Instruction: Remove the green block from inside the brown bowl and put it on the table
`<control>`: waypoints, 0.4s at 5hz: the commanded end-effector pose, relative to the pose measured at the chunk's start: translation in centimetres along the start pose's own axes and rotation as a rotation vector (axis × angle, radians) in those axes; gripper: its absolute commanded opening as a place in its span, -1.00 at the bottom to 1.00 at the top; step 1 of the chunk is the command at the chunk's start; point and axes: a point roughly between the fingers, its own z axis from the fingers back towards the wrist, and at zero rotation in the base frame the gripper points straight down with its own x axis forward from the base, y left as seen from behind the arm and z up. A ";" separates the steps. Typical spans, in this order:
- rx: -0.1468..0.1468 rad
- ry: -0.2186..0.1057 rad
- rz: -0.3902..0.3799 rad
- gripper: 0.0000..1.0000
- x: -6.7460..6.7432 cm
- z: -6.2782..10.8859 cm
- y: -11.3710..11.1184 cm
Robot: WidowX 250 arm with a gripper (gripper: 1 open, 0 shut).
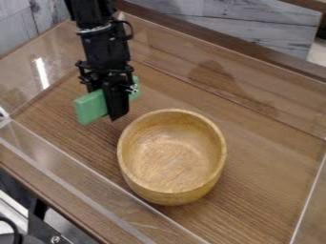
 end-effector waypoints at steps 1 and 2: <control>0.023 -0.053 0.003 -1.00 0.7 1.5 0.6; 0.019 -0.052 0.006 -1.00 0.8 1.4 0.9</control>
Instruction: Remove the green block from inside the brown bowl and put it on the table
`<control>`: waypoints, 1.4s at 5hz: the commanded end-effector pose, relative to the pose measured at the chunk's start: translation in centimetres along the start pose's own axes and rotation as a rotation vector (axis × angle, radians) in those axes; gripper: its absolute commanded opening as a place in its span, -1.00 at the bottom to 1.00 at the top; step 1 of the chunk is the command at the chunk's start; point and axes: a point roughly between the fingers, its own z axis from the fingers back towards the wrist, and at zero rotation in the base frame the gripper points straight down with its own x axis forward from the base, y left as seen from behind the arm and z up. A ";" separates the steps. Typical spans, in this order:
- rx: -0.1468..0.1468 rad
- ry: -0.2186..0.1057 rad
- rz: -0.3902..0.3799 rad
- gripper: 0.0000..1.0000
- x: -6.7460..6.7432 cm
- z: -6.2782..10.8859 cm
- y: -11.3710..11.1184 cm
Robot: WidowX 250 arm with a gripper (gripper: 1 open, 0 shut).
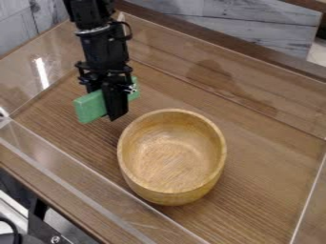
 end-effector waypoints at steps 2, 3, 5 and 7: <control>0.020 -0.050 0.004 -1.00 0.8 1.5 0.7; 0.016 -0.048 0.007 -1.00 0.9 1.5 0.9; 0.009 -0.043 0.013 -1.00 1.1 1.4 1.3; 0.001 -0.037 0.019 -1.00 1.3 1.3 1.7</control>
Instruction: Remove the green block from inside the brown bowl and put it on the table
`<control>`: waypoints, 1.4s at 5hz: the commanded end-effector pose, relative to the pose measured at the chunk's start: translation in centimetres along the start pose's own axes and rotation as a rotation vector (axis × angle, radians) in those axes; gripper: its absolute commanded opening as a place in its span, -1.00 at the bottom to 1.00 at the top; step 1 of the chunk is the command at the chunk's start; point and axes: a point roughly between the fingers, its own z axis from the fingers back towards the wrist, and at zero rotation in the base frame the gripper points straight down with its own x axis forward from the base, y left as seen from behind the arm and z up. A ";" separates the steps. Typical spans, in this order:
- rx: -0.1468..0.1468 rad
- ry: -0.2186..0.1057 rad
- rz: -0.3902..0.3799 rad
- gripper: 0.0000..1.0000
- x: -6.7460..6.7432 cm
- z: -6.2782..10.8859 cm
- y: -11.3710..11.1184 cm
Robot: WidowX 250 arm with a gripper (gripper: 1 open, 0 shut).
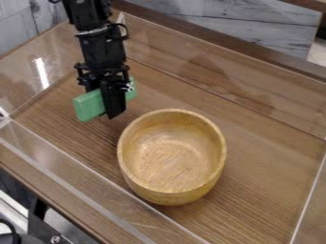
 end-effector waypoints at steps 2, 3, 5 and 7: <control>0.020 -0.050 0.001 -1.00 0.9 1.7 0.6; 0.016 -0.047 0.002 -1.00 1.0 1.8 0.7; 0.009 -0.041 0.005 -1.00 1.3 1.7 1.0; 0.001 -0.032 0.009 -1.00 1.5 1.7 1.2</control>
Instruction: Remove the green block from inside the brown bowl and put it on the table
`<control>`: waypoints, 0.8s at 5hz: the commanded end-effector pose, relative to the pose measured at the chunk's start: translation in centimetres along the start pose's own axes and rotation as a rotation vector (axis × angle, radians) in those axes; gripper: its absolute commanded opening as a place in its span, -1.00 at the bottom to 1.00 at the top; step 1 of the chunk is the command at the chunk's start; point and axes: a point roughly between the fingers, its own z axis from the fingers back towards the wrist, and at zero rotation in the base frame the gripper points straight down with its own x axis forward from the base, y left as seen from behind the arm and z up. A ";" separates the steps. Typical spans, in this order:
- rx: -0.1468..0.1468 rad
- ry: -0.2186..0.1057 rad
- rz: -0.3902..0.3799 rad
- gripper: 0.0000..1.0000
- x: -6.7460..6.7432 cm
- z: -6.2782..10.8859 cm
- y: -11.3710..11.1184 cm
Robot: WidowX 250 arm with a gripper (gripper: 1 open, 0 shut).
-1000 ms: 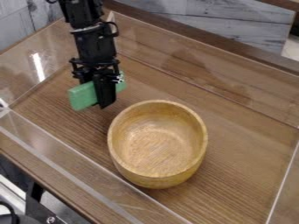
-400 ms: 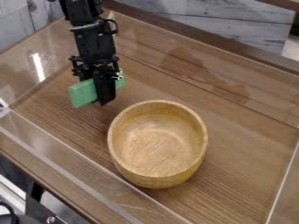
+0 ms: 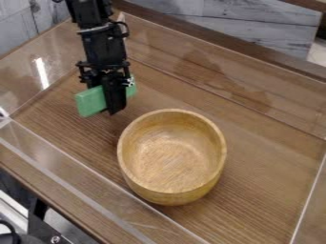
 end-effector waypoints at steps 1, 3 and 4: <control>0.021 -0.046 0.002 -1.00 0.5 1.6 0.4; 0.011 -0.036 0.007 -1.00 0.6 1.6 0.5; 0.006 -0.030 0.010 -1.00 0.6 1.6 0.6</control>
